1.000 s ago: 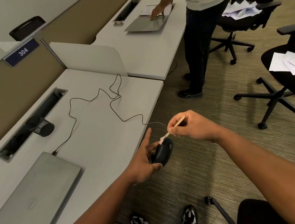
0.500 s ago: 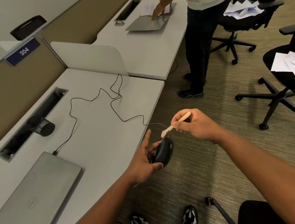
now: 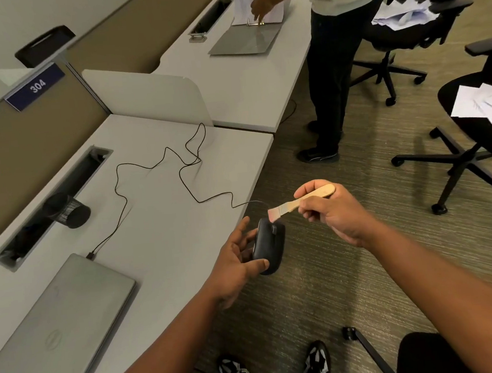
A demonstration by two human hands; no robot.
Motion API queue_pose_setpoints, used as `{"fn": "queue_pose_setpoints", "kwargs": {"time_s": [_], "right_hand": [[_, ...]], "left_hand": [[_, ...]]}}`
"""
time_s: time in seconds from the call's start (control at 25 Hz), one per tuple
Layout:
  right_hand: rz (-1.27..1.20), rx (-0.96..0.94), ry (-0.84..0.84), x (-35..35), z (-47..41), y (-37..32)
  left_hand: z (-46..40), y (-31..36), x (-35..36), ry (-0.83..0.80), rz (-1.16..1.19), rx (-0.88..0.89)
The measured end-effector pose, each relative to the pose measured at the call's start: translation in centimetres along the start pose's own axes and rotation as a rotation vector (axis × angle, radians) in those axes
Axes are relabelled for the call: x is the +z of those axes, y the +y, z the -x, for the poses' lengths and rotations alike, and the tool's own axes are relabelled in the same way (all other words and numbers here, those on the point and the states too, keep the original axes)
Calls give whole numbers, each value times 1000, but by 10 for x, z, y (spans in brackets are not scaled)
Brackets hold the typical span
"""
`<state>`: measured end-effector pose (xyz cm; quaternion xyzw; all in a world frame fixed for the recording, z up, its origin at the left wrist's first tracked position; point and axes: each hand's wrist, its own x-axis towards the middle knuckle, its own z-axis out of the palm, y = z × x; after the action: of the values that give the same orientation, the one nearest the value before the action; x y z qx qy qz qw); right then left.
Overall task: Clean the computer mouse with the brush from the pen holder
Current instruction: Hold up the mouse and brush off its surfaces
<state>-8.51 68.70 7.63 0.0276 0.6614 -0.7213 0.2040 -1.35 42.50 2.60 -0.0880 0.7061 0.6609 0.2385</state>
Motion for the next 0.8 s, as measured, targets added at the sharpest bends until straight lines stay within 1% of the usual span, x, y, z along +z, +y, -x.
{"fn": "queue_pose_setpoints", "kwargs": {"time_s": [0.16, 0.4, 0.52, 0.8], "right_hand": [[13, 43, -19, 4, -2, 4], [11, 66, 158, -5, -3, 7], [-58, 41, 117, -3, -3, 8], [7, 30, 58, 4, 1, 10]], "left_hand": [[-1, 3, 3, -14, -2, 18], [2, 4, 5, 9, 24, 26], [2, 7, 6, 25, 36, 23], [4, 14, 7, -23, 39, -10]]}}
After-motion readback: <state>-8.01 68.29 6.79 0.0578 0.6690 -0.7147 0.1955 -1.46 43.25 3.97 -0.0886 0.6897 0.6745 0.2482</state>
